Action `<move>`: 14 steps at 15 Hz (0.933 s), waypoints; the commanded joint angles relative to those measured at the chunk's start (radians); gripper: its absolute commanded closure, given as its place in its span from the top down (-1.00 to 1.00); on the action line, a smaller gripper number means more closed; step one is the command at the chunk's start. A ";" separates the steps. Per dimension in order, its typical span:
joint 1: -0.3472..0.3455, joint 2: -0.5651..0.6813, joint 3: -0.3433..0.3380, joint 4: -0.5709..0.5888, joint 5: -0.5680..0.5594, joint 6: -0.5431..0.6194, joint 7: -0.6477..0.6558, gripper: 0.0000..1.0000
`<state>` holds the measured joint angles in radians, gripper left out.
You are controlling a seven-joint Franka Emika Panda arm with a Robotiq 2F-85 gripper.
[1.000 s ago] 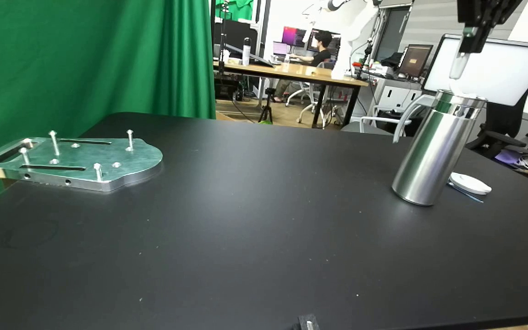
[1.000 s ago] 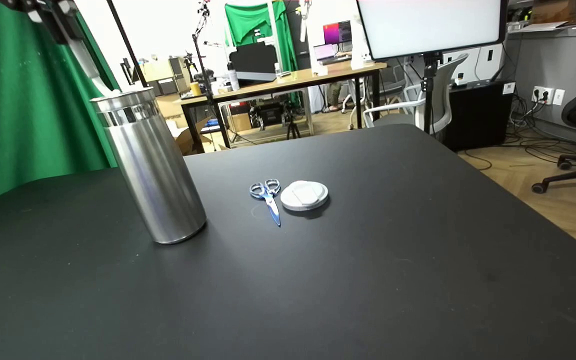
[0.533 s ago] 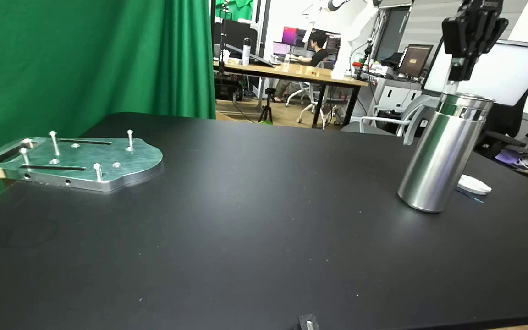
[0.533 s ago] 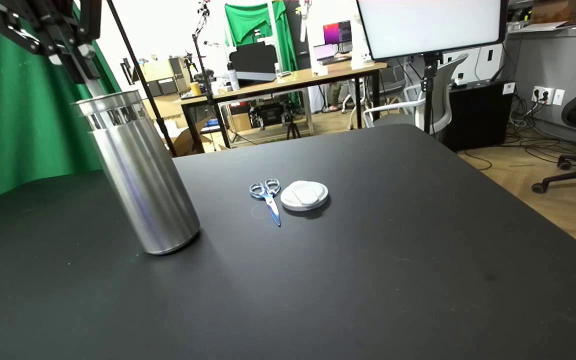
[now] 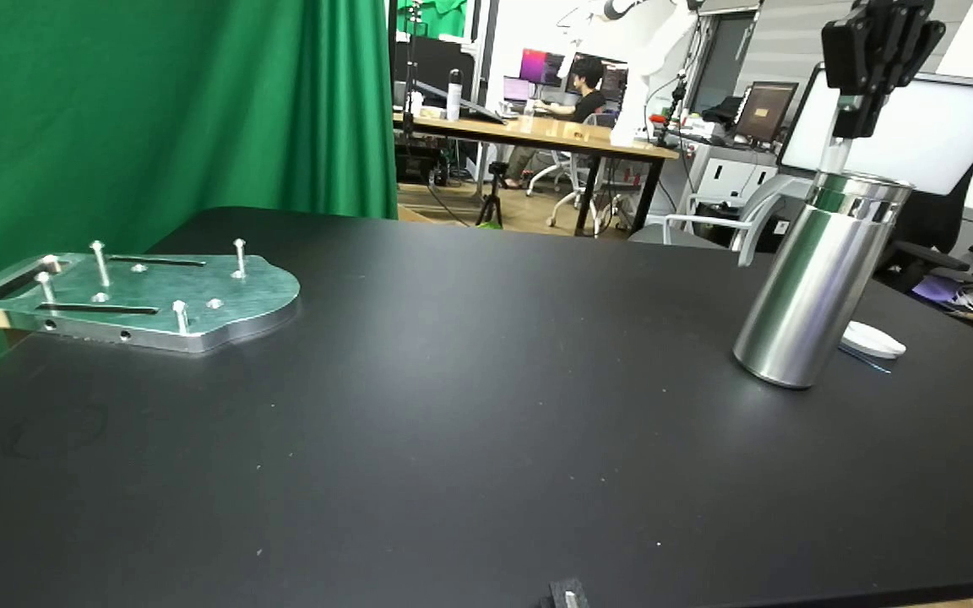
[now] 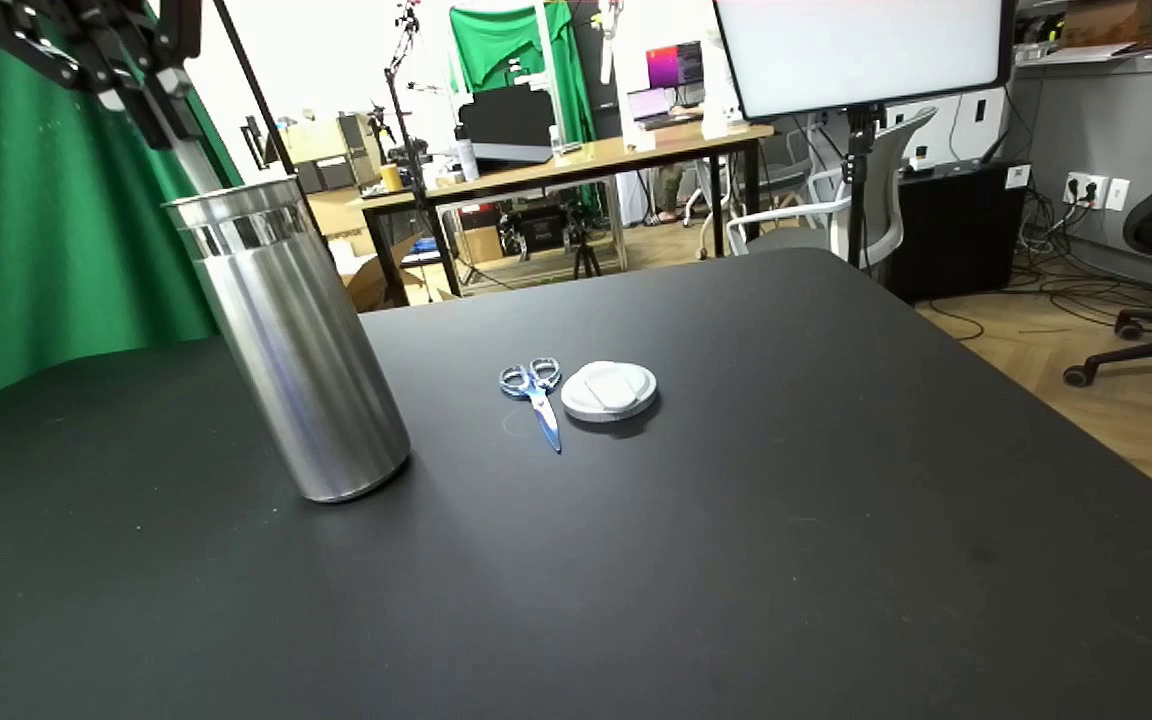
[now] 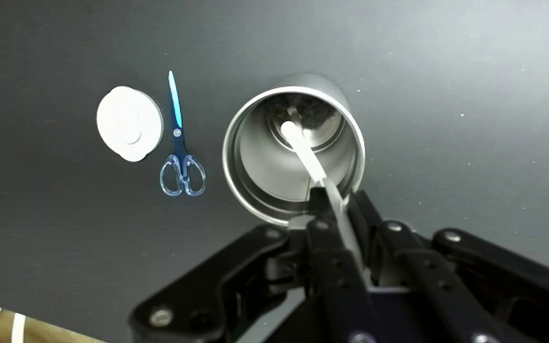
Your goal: Move the brush inside the flask up and down
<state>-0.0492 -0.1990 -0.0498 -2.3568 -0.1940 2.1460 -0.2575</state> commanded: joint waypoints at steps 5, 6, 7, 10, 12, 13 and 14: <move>-0.010 -0.114 -0.040 0.017 0.021 -0.055 -0.025 -0.93; -0.010 -0.124 -0.044 0.015 0.024 -0.056 -0.029 -0.93; -0.011 -0.131 -0.047 0.014 0.026 -0.059 -0.030 -0.93; -0.010 -0.139 -0.053 0.008 0.026 -0.068 -0.030 -0.07; -0.010 -0.134 -0.054 0.009 0.025 -0.074 -0.028 0.21; -0.010 -0.133 -0.055 0.011 0.026 -0.081 -0.030 0.34; -0.011 -0.133 -0.056 0.013 0.025 -0.087 -0.028 0.50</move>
<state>-0.0599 -0.3255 -0.0986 -2.3527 -0.1762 2.0882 -0.2779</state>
